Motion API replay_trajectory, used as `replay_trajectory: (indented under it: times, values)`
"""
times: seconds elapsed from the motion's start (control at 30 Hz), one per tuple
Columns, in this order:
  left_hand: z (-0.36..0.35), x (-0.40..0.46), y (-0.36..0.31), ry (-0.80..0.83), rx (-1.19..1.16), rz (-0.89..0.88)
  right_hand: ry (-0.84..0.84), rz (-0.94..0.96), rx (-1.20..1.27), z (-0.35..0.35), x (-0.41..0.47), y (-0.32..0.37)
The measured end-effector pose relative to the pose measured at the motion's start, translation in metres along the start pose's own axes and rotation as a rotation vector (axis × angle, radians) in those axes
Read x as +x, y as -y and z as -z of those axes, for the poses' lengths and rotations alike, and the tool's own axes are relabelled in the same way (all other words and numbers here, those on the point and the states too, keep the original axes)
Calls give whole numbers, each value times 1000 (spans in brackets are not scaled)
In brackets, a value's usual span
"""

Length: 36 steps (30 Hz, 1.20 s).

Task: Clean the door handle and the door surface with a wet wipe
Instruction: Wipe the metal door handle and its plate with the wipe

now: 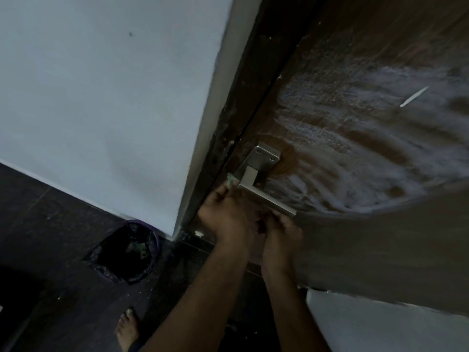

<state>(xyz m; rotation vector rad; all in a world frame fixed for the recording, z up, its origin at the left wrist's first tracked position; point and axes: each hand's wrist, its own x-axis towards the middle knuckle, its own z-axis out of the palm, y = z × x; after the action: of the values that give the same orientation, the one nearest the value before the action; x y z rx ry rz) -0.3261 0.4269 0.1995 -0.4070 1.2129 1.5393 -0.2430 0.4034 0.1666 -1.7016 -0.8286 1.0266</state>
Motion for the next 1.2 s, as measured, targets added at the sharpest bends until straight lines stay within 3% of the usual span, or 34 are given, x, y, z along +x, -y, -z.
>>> replay_trajectory:
  times: [0.13,0.33,0.53,0.63,0.73,0.83,0.93,1.07,1.2]
  values:
    - [0,5,0,-28,42,-86,-1,-27,66,0,0,-6]
    - [1,-13,-6,100,-10,138,15,0,51,-7,-3,-5]
    - [18,-2,-14,205,142,113,-317,143,70,-4,-14,1]
    - [18,2,-21,200,146,-121,-236,55,103,9,-16,2]
    - [15,0,-25,199,271,-389,-196,11,-49,18,-39,-1]
    - [14,-5,-36,265,395,-593,-247,426,-108,20,-74,19]
    - [13,-6,-42,264,543,-750,-125,800,-234,21,-75,43]
    - [7,-17,-52,297,629,-857,-82,911,-380,8,-53,78]
    - [-2,-22,-69,344,738,-1143,-20,1024,-477,-8,-38,94]
